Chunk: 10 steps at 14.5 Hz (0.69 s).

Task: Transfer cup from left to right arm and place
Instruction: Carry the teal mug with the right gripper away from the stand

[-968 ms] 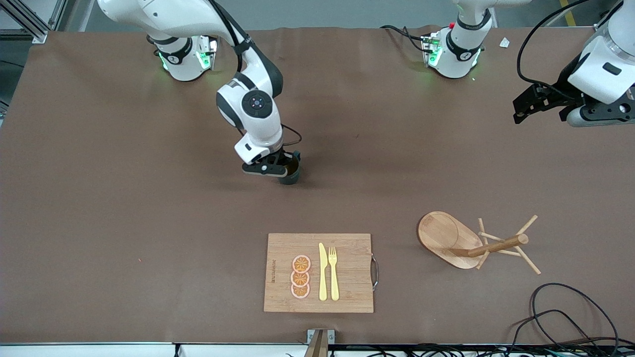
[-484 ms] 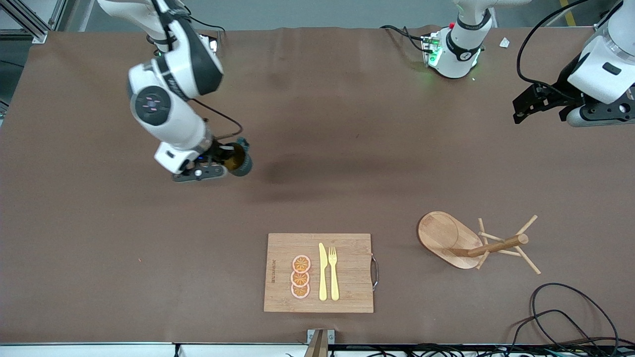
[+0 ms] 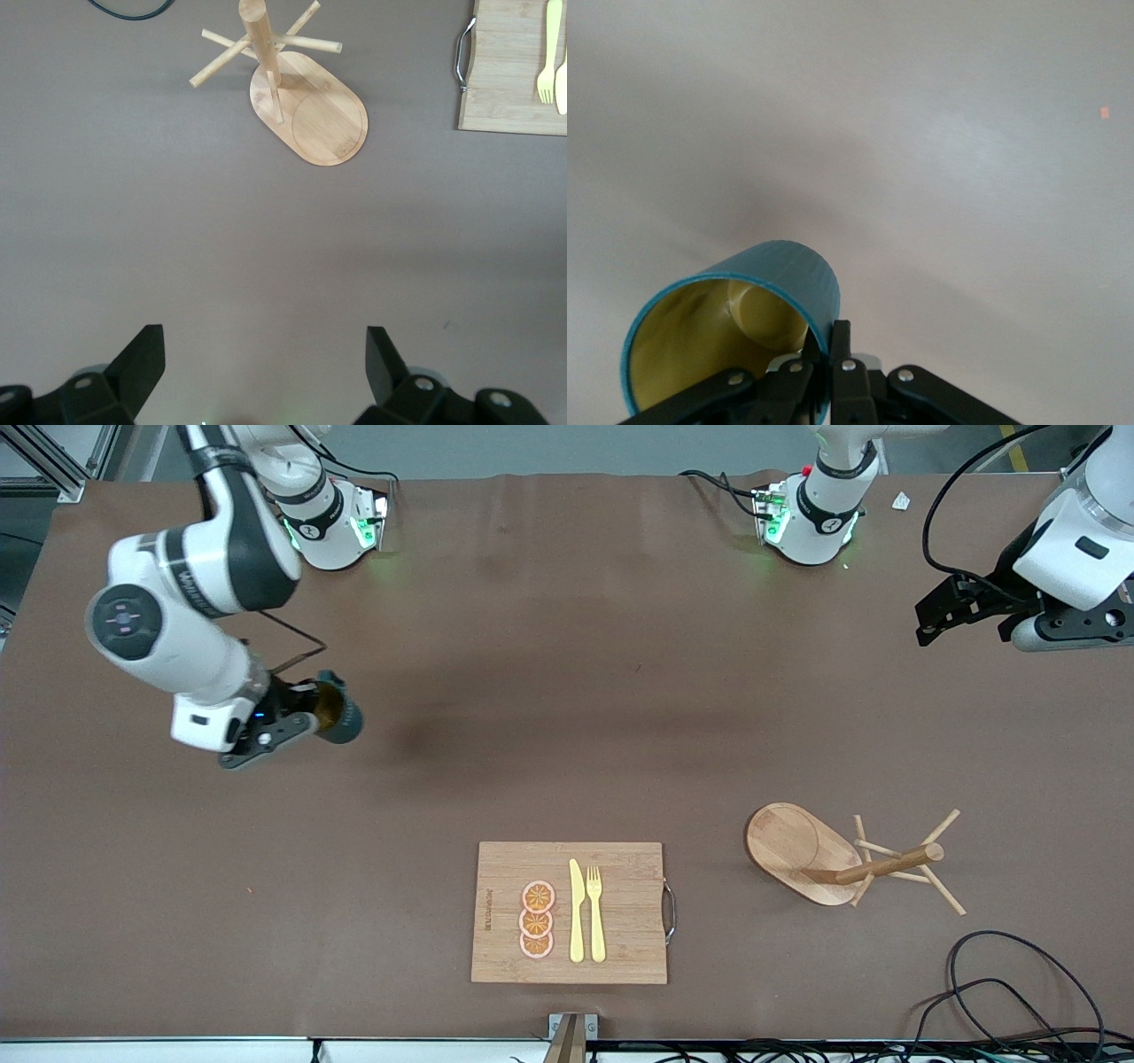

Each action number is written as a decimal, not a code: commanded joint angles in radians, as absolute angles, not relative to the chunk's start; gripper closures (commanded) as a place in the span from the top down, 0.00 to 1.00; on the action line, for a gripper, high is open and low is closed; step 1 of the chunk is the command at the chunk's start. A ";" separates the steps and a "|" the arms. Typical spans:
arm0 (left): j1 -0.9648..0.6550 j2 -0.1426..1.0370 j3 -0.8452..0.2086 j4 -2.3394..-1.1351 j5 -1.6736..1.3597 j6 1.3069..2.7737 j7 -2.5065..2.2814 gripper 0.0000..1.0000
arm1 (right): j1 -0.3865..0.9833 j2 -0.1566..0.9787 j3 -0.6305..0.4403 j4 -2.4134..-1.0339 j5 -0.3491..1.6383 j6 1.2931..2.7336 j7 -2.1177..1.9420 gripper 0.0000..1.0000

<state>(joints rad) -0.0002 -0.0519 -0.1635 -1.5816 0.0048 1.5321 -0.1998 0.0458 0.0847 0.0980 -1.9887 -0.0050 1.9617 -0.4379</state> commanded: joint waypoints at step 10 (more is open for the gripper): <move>-0.003 -0.048 -0.166 -1.569 0.008 1.539 -0.207 1.00 | -0.175 0.109 0.121 -2.071 -0.253 2.195 -1.120 0.00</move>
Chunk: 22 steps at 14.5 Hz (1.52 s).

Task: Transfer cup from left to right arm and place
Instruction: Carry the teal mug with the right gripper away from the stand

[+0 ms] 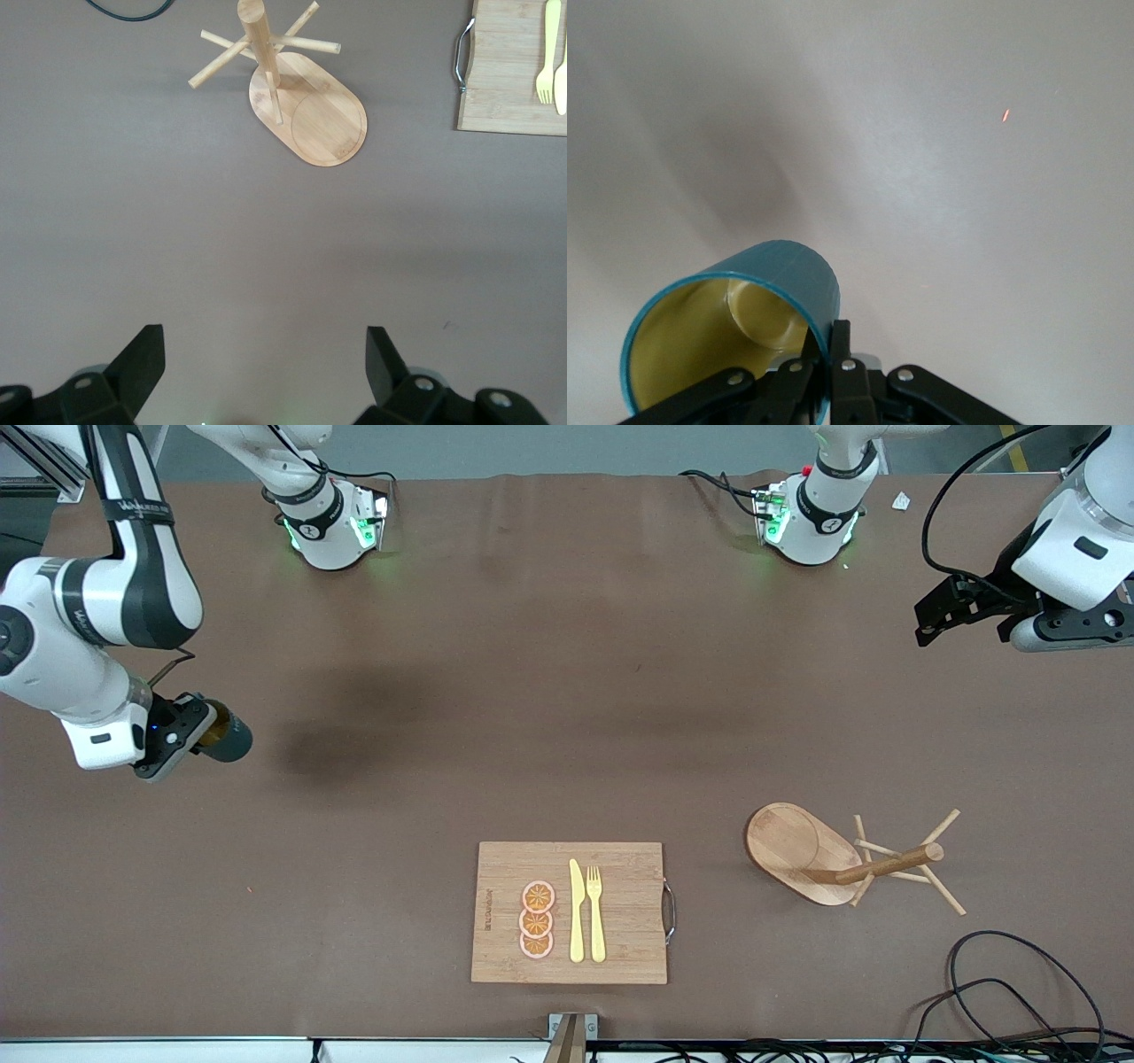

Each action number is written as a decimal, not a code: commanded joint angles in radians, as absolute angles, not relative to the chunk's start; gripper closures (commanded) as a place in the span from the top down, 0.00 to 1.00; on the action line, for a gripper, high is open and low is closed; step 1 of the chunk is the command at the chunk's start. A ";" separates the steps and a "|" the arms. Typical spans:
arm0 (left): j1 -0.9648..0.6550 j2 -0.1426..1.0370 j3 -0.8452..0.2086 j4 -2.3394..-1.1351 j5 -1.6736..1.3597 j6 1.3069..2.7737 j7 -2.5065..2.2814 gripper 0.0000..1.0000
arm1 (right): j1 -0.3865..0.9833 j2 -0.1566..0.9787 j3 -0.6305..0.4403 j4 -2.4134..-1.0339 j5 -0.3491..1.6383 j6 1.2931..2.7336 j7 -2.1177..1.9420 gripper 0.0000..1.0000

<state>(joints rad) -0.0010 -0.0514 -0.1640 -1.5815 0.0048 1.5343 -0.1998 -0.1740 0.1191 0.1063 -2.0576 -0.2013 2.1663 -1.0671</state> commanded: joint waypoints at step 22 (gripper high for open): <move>-0.003 -0.043 -0.166 -1.569 0.008 1.543 -0.207 1.00 | -0.307 0.256 0.120 -2.120 0.143 2.350 -1.809 0.00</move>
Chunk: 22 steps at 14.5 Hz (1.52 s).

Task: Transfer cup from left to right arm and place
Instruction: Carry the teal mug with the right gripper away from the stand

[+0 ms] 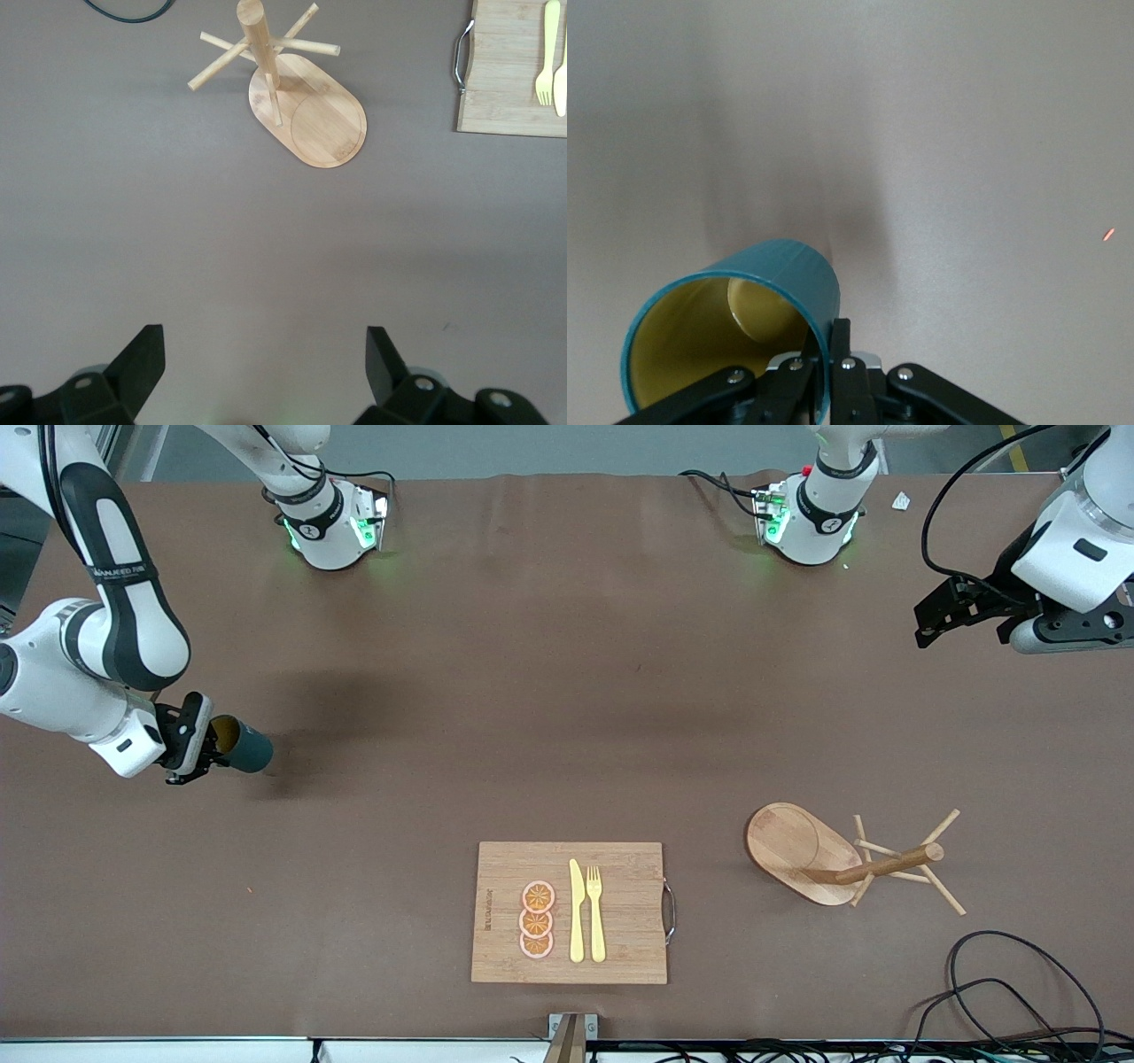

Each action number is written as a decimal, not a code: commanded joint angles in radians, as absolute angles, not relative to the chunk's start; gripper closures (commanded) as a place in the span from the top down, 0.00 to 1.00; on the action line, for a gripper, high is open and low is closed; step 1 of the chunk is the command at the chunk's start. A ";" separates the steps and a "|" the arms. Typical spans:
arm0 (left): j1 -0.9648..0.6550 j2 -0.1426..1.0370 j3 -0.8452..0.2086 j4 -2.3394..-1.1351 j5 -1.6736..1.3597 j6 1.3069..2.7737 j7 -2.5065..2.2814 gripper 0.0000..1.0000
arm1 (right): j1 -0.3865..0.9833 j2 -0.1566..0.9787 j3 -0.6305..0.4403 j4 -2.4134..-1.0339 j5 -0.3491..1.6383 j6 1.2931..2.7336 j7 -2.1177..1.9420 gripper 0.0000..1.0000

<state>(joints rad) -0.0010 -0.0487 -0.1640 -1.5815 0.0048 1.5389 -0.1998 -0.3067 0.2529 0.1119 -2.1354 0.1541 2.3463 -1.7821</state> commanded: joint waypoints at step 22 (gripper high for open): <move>0.003 -0.043 -0.164 -1.569 0.000 1.548 -0.207 1.00 | -0.322 0.339 0.118 -2.091 0.009 2.399 -1.799 0.01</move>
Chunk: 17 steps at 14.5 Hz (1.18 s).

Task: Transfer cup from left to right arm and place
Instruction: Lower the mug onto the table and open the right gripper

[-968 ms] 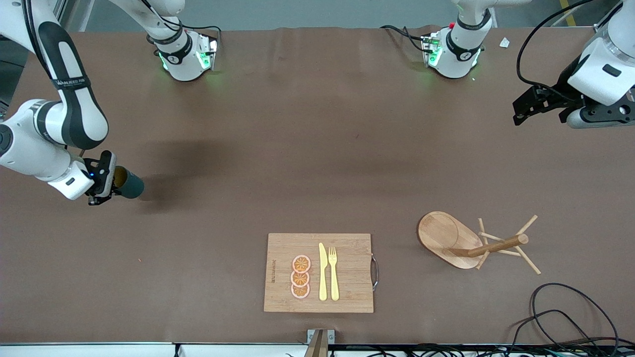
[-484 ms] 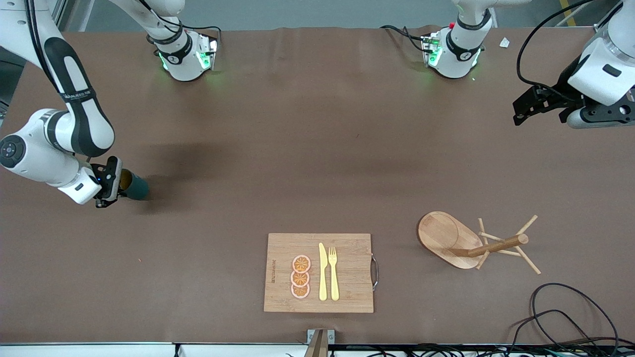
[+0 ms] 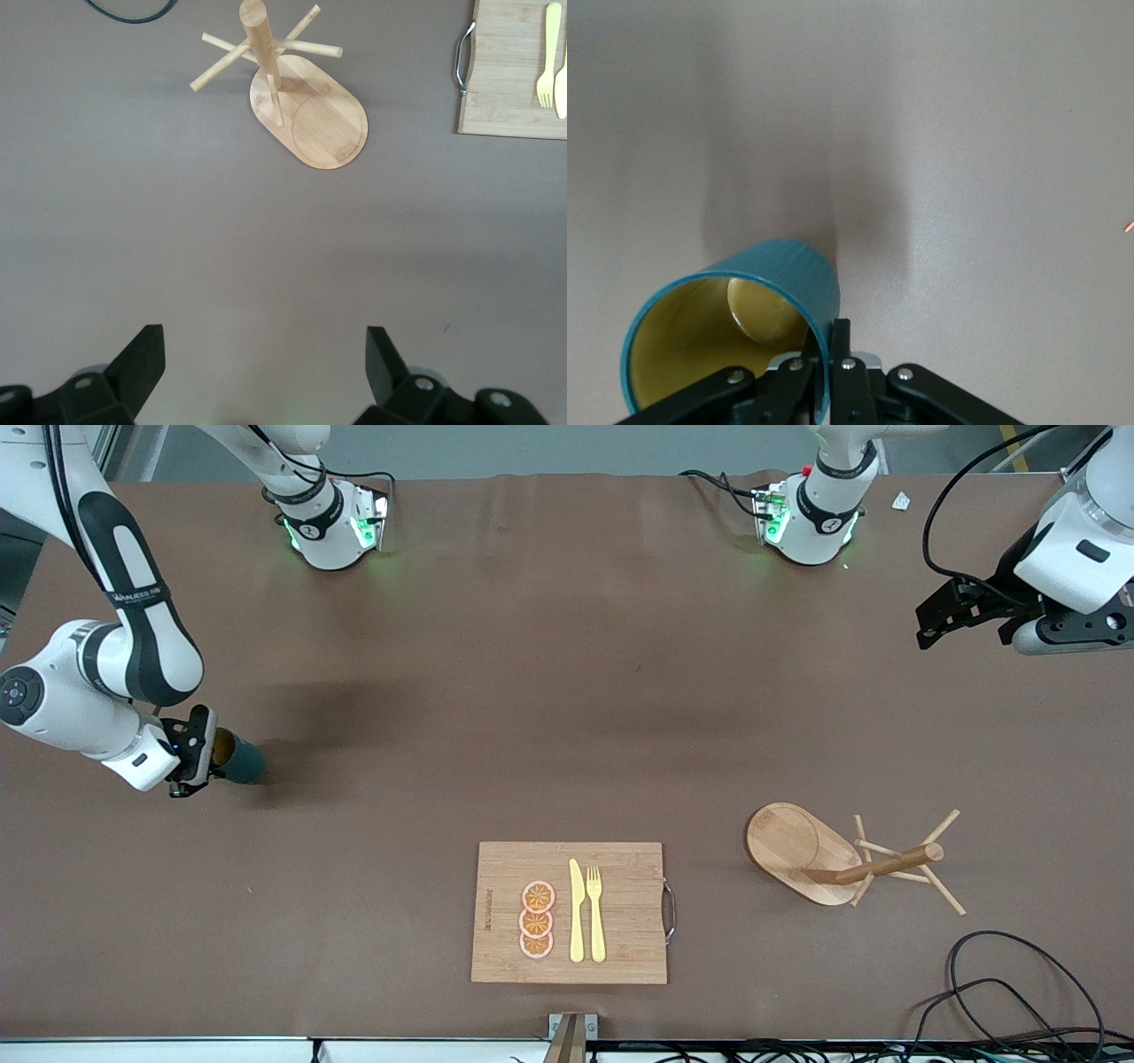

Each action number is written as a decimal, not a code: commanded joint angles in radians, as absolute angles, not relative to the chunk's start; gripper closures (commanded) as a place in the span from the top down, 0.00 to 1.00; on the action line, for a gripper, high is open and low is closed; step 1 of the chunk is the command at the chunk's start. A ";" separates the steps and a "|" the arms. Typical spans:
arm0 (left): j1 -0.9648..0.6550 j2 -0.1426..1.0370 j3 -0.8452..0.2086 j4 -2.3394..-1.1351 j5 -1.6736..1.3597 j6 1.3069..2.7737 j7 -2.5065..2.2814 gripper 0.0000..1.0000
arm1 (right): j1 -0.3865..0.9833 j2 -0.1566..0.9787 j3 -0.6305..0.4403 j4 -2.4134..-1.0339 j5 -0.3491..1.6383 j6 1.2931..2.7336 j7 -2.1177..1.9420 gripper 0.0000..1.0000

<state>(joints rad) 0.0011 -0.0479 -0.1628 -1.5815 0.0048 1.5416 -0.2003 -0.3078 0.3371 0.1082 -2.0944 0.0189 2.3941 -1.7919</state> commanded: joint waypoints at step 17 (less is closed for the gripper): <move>0.006 -0.043 -0.164 -1.569 0.000 1.548 -0.207 1.00 | -0.337 0.318 0.126 -2.092 0.025 2.372 -1.836 1.00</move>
